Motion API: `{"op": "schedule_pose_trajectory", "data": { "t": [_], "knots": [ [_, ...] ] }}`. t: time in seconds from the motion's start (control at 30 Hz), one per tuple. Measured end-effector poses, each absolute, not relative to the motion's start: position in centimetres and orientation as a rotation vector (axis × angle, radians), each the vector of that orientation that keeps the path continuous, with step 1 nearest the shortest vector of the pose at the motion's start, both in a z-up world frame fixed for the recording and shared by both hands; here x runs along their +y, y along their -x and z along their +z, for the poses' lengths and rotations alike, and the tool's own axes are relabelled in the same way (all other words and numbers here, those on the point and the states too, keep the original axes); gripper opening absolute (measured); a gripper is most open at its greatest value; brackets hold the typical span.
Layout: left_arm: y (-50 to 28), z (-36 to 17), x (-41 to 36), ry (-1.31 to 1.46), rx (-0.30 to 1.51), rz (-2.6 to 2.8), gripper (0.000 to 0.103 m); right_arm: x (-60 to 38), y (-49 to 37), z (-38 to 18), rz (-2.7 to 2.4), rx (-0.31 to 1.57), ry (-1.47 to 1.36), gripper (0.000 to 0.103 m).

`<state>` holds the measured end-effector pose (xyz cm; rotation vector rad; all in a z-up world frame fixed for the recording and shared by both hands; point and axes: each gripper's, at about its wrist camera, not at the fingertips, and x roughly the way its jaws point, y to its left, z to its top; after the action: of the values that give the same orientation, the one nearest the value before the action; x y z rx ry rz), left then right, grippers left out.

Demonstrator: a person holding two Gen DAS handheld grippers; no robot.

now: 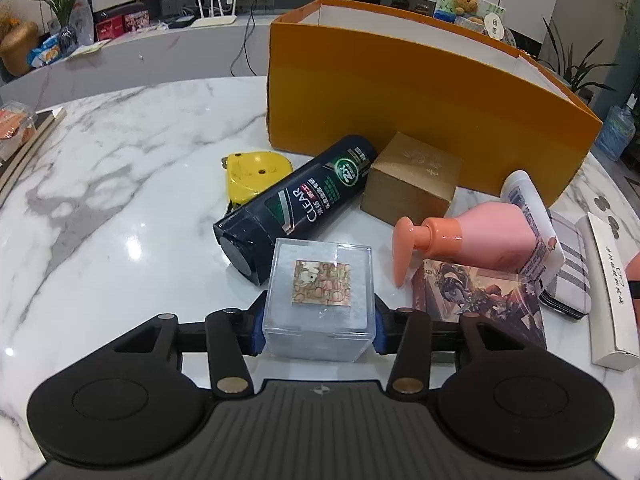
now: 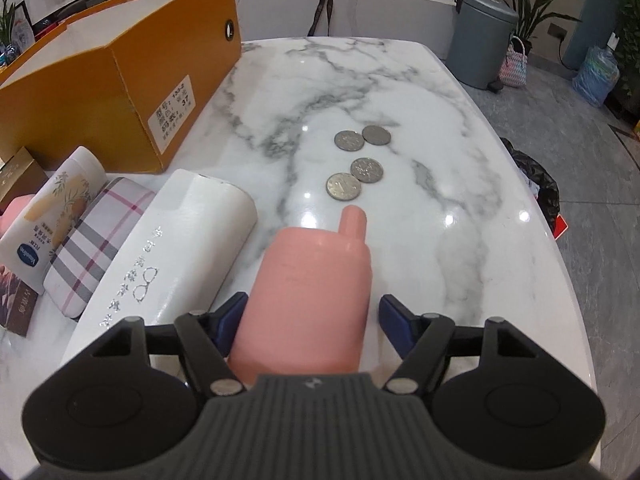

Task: Organize rigid objects
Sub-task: 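Lift both held items and carry them over the orange box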

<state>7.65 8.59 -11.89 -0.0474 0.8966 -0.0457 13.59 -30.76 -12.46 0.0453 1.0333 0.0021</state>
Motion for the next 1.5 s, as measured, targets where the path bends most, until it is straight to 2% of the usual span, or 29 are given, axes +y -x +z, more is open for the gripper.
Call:
{"op": "schedule_pose_trajectory", "data": {
  "t": [0.17,0.43,0.7,0.93,1.33,1.5],
  "knots": [
    [-7.5,-11.7,8.2,0.018,0.898,-0.037,0.054,-30.6,-13.4,-12.3,0.028,1.017,-0.032,0.058],
    [-6.5,-9.3,8.9,0.022,0.852,-0.011,0.053,-31.0,-13.1,-11.4,0.052,1.013,-0.073,0.057],
    [-4.2,-3.6,9.8,0.076,0.785,-0.016,0.053,-32.4,-12.3,-6.4,0.068,0.933,-0.18,0.057],
    [-6.3,5.0,9.4,0.026,0.731,-0.069,0.053,-31.2,-12.9,1.8,0.153,0.804,-0.16,0.057],
    [-15.3,23.5,5.1,-0.16,0.615,-0.179,0.053,-26.7,-19.9,22.5,0.304,0.578,-0.058,0.057],
    [-18.0,27.3,3.3,-0.196,0.55,-0.213,0.053,-25.3,-23.6,27.9,0.308,0.517,-0.031,0.057]
  ]
}}
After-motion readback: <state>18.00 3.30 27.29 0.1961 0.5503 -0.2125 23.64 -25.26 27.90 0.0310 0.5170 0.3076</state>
